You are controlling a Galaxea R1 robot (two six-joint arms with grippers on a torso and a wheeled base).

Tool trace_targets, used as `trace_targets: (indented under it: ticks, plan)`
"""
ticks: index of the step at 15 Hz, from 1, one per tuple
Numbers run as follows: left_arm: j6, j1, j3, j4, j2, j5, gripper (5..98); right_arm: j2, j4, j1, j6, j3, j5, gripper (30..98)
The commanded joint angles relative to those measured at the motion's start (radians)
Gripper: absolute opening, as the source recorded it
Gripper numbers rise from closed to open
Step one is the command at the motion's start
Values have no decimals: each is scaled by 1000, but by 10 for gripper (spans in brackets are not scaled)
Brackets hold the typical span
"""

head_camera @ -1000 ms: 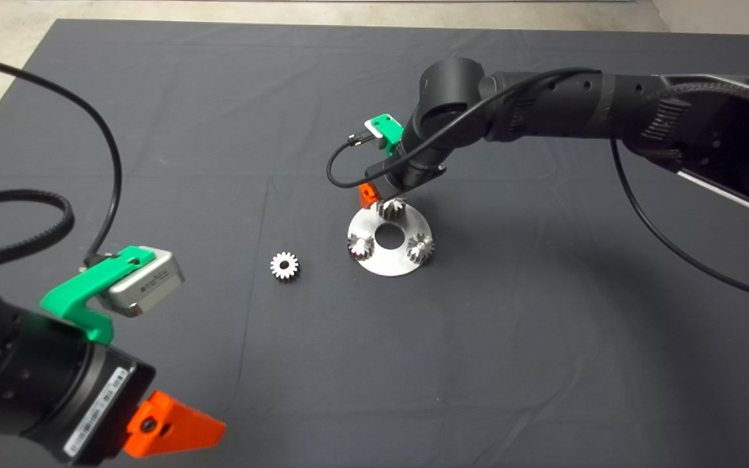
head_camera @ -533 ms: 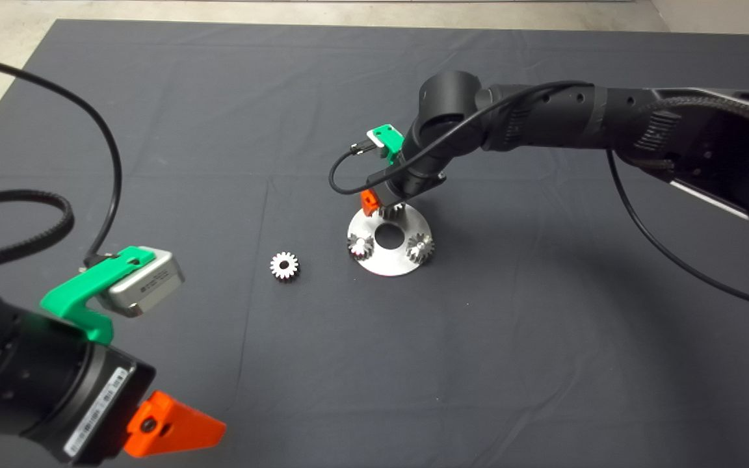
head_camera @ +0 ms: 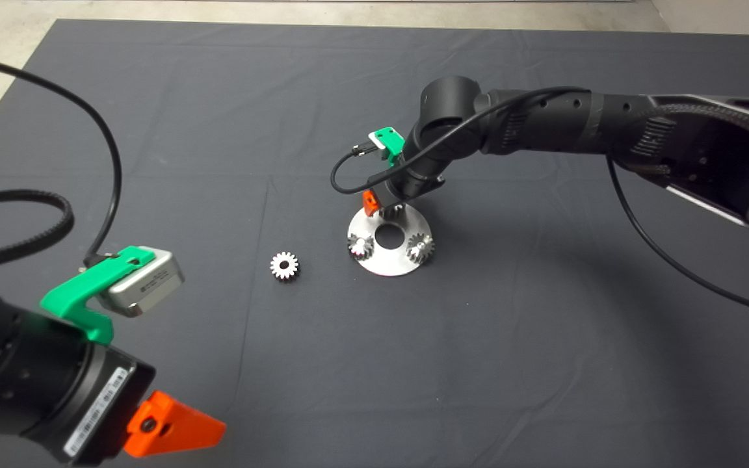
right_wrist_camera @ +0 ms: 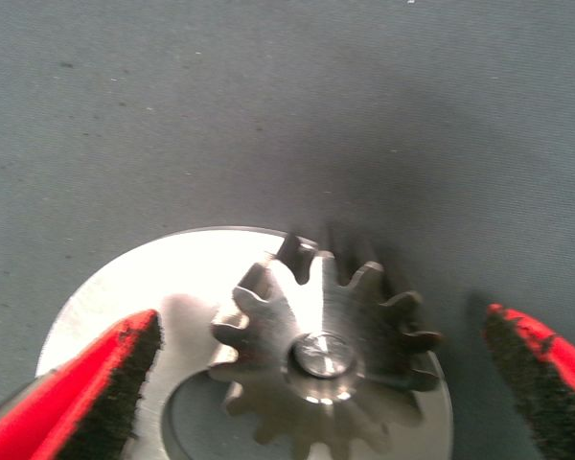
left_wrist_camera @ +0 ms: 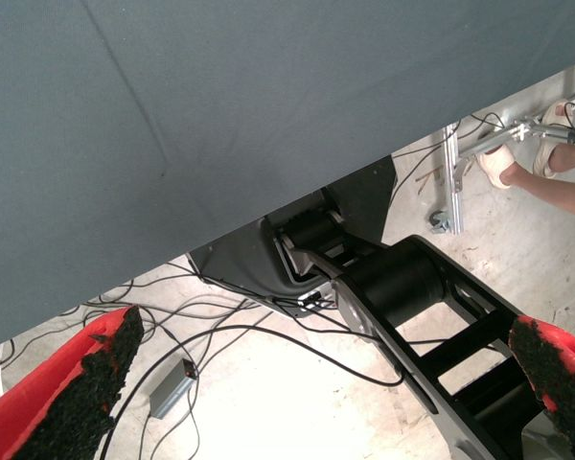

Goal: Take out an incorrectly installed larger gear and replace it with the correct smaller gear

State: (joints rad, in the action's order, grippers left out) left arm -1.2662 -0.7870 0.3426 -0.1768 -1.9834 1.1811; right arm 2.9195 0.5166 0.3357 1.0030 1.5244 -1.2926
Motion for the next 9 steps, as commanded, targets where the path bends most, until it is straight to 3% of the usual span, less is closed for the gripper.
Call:
trace_targets:
  ticks: [1, 4, 9]
  plan:
    - [1, -11, -11, -13, 2, 2, 981, 22, 33, 22, -6, 29, 18, 875]
    - [1, -11, -11, -13, 2, 3, 981, 24, 33, 22, -7, 31, 17, 854]
    - [1, -11, -11, -13, 4, 5, 981, 24, 33, 22, -9, 29, 4, 762]
